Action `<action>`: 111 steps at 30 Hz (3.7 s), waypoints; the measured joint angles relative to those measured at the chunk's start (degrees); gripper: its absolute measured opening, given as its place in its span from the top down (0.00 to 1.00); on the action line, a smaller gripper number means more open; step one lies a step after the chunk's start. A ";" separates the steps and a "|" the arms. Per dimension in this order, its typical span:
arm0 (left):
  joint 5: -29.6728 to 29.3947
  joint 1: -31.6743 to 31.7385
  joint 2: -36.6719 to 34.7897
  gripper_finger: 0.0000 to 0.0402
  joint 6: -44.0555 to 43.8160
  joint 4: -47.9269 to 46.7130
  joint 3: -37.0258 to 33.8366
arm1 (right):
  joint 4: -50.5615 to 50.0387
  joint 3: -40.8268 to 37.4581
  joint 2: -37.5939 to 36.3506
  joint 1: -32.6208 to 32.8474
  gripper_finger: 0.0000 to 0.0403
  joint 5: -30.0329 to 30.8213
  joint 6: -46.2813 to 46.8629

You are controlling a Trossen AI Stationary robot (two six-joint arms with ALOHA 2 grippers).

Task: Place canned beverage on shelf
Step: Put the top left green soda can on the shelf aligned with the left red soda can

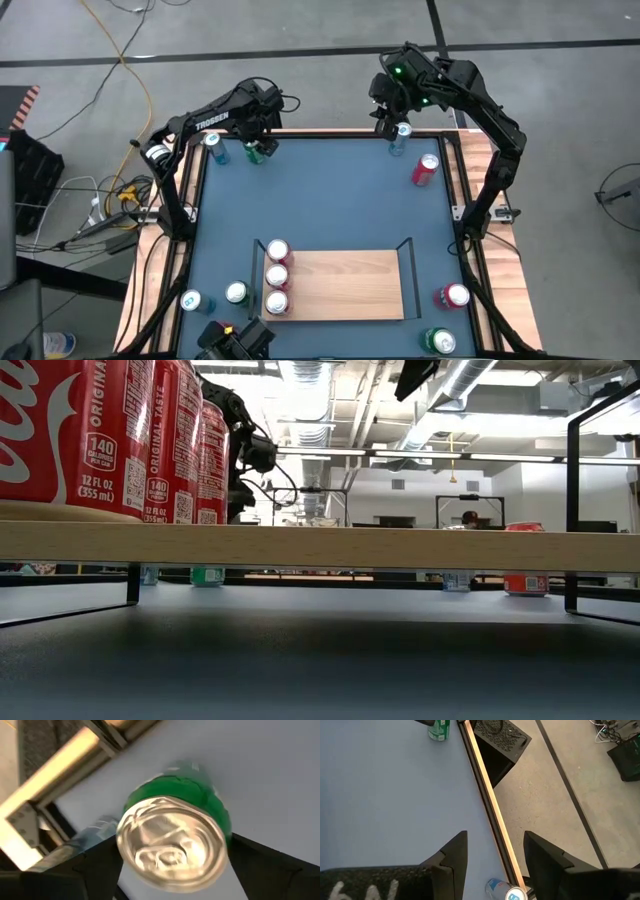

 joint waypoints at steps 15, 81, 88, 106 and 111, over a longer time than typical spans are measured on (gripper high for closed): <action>0.35 -0.17 -0.12 0.21 1.33 0.79 0.05 | 0.07 0.00 0.00 0.00 0.56 -0.02 0.67; -6.69 -53.40 0.40 0.33 -86.28 3.23 19.26 | -4.14 -0.02 1.16 -18.54 0.56 0.23 9.64; -3.04 -55.46 3.69 0.33 -91.35 4.30 21.87 | -5.44 -0.02 2.05 -17.68 0.56 -0.12 9.47; 3.26 -56.50 12.19 0.33 -92.92 -19.40 45.62 | -3.90 0.00 1.92 -15.93 0.56 -0.05 9.57; 4.28 -56.29 14.27 0.33 -91.96 -12.92 44.46 | -3.23 0.00 2.03 -15.93 0.56 0.09 9.47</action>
